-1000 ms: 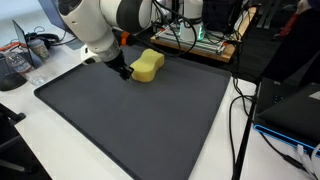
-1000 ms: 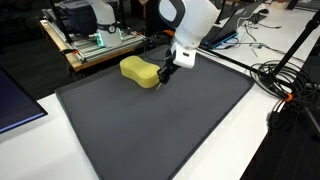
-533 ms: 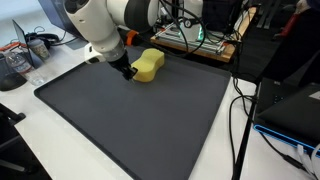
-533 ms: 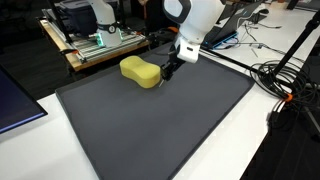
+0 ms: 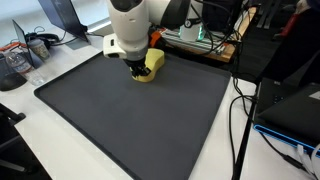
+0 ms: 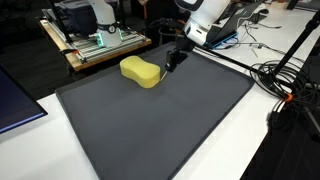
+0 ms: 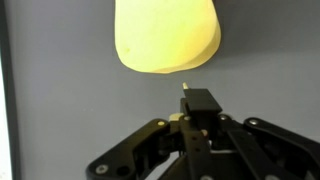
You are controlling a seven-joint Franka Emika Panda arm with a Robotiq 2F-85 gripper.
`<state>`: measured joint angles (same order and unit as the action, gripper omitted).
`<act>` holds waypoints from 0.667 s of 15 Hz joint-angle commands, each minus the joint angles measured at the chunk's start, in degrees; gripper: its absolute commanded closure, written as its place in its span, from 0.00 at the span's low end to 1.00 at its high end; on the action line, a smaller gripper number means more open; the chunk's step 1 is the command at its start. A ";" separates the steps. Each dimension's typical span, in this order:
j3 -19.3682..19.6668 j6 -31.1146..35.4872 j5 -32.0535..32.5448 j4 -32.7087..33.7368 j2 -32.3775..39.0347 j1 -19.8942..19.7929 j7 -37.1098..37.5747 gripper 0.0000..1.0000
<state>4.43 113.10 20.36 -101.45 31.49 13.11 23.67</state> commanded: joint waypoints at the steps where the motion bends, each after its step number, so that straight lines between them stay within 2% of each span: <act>1: 0.63 -0.34 5.53 -3.64 -2.52 3.23 7.64 0.97; 5: 0.35 -4.87 10.12 -0.42 1.11 6.36 13.22 0.97; 10: -0.66 -14.84 15.07 4.99 7.08 10.56 18.68 0.97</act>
<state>4.23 103.86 32.33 -100.27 34.91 21.49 38.60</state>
